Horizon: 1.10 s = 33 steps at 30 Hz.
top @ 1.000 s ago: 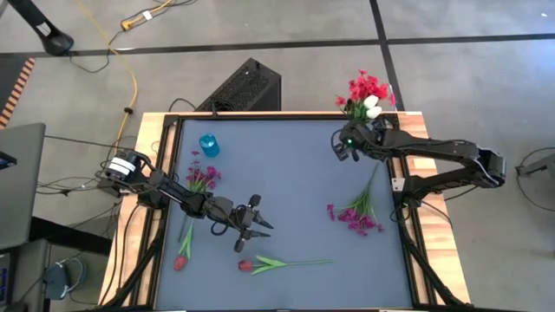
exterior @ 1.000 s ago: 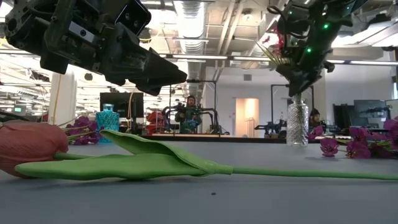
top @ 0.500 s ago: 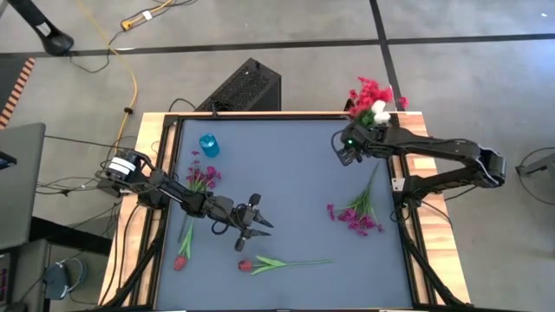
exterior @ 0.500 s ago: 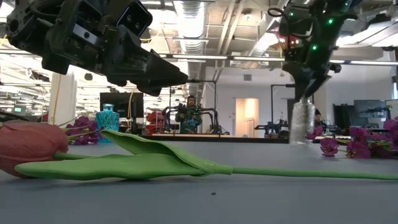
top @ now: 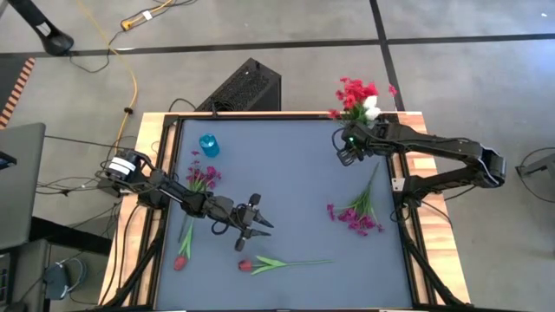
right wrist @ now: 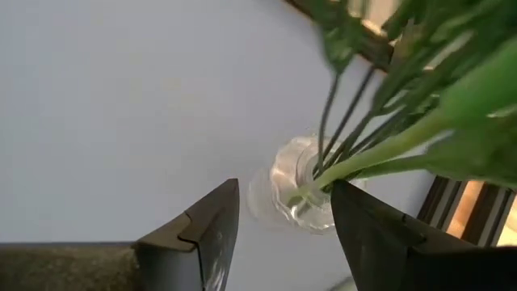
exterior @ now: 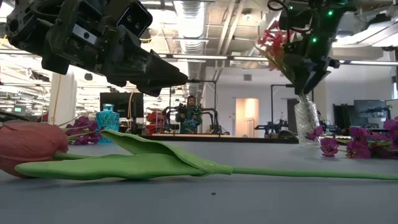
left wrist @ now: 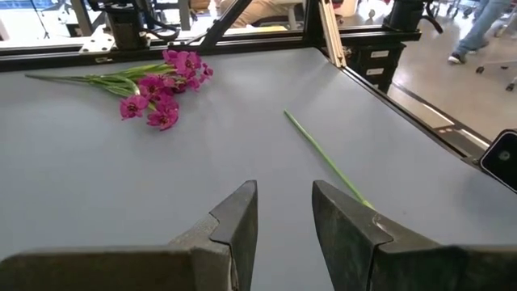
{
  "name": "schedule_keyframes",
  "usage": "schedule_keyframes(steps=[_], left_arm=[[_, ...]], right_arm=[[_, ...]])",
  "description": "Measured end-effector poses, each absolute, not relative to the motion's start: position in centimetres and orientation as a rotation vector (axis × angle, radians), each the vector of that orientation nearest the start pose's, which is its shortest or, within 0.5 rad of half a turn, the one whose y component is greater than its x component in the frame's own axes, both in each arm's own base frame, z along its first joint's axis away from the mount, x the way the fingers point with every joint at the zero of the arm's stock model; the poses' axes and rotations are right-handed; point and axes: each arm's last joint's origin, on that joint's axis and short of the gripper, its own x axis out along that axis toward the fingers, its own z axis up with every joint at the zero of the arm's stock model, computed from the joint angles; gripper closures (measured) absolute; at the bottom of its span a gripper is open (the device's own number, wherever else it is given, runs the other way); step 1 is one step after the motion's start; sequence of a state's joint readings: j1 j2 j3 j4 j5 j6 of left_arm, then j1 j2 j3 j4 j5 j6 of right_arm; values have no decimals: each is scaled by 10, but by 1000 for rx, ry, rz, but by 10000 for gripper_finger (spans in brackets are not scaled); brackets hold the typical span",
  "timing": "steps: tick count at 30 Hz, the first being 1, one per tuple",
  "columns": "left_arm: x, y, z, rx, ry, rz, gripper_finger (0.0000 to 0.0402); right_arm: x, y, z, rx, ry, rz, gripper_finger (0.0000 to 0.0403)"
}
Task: Sort flowers into vase by color
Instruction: Put the white tulip into the transparent vase, then put the right violet flowers into the blue vase
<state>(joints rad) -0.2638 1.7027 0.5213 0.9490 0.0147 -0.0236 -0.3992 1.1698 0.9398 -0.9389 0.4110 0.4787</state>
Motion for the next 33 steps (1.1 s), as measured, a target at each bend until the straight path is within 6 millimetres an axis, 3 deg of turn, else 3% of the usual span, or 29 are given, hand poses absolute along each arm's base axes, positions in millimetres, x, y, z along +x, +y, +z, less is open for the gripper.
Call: schedule_keyframes(steps=[16,26,29,33], left_arm=[[287,-78,139,1,238,-275,294],[287,-78,139,-9,239,-280,294],[287,-78,139,-15,240,-280,294],[287,-78,138,-15,254,-279,294]], right_arm=[[173,-76,265,513,1221,-856,182],[173,-38,293,527,1344,-668,182],[169,-24,288,498,1436,-588,182],[164,-4,269,302,1586,-397,182]])
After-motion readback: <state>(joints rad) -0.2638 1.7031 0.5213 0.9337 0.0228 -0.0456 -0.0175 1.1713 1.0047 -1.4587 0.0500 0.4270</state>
